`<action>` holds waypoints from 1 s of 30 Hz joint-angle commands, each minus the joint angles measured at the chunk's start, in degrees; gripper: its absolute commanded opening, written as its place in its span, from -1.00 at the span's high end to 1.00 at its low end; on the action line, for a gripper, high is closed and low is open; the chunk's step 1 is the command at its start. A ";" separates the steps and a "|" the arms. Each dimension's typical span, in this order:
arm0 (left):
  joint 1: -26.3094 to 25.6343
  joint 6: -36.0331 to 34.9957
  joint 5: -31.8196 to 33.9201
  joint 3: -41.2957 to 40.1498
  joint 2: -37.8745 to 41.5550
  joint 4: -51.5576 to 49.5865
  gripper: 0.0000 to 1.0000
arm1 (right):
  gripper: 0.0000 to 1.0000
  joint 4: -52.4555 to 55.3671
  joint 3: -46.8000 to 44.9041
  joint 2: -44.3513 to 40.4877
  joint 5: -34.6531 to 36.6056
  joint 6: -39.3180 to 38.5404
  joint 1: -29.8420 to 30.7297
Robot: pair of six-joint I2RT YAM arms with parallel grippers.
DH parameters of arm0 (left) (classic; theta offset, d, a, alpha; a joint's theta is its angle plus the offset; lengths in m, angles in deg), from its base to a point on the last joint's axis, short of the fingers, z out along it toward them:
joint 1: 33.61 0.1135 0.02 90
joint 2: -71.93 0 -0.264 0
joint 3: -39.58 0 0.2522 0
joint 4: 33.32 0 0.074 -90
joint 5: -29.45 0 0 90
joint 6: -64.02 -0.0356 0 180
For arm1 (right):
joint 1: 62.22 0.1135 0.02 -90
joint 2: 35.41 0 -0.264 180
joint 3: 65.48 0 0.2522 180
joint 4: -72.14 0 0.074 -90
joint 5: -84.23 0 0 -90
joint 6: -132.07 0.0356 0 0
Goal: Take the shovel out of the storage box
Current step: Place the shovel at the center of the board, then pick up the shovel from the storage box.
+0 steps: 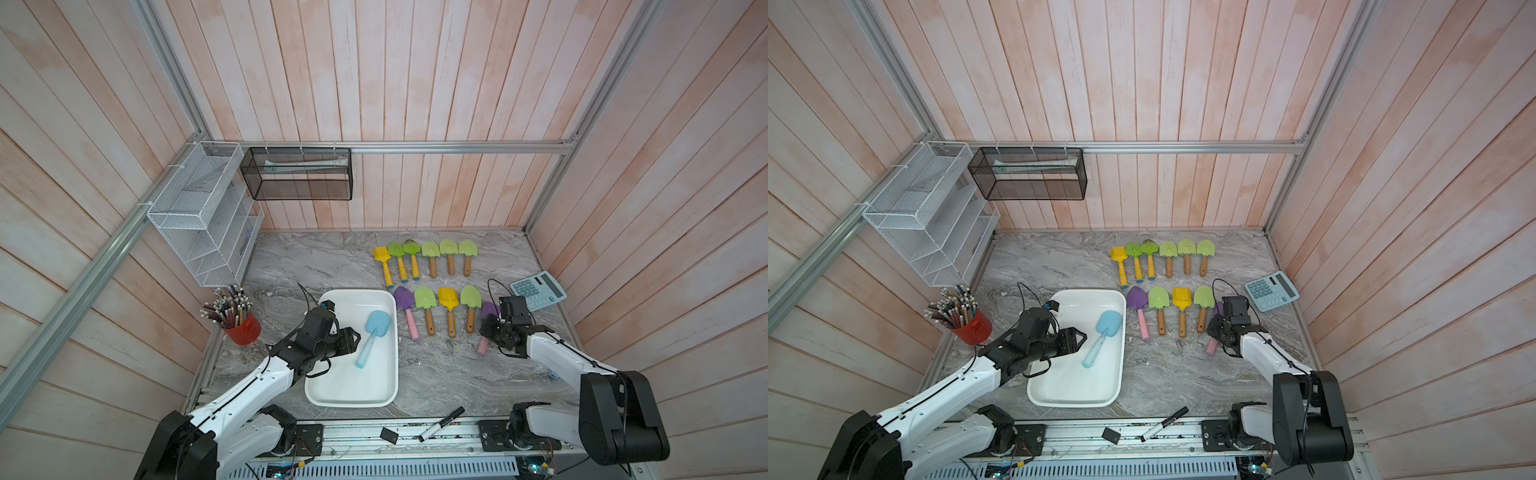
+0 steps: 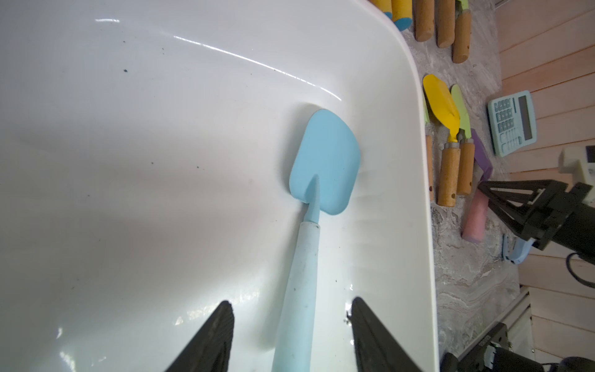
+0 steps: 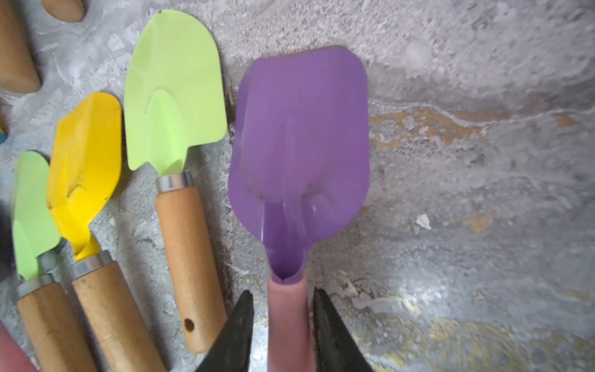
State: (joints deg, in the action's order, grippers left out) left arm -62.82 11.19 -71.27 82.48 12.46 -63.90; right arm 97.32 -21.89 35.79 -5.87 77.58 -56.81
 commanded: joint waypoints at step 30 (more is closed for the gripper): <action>-16.49 -3.48 16.51 11.71 -20.39 -9.95 -0.20 | 0.13 -0.19 8.90 -8.35 -2.32 -3.08 14.79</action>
State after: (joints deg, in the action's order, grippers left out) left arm -78.34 8.91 -57.44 92.41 -6.38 -71.22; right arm 98.74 -13.78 27.05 -8.82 74.96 -42.97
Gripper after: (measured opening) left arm 0.601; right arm 0.437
